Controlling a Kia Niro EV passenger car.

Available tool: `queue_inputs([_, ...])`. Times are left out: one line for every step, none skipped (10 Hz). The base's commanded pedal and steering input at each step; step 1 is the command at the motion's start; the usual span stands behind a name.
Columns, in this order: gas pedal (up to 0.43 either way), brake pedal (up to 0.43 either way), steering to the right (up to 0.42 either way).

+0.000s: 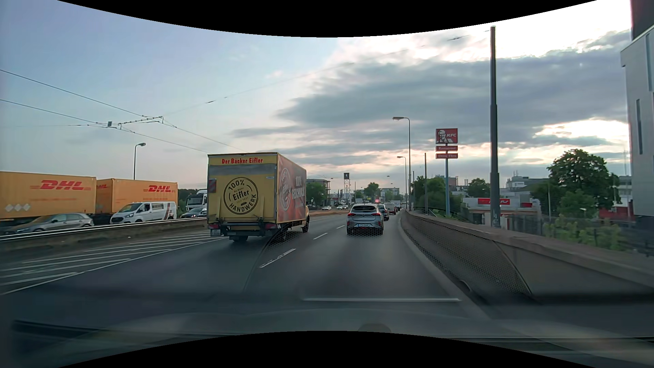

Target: Follow the waypoints while adhering to traffic rules and regulations

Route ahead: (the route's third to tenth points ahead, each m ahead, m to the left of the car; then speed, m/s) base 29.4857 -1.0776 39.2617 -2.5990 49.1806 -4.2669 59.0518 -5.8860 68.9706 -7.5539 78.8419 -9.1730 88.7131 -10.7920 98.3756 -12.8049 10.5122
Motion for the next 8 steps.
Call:
queue_inputs([0.008,0.0,0.035])
queue_inputs([0.008,0.0,0.035])
queue_inputs([0.008,0.0,0.035])
queue_inputs([0.008,0.0,0.034])
queue_inputs([0.008,0.0,0.034])
queue_inputs([0.008,0.0,0.034])
queue_inputs([0.008,0.0,0.033])
queue_inputs([0.008,0.0,0.032])
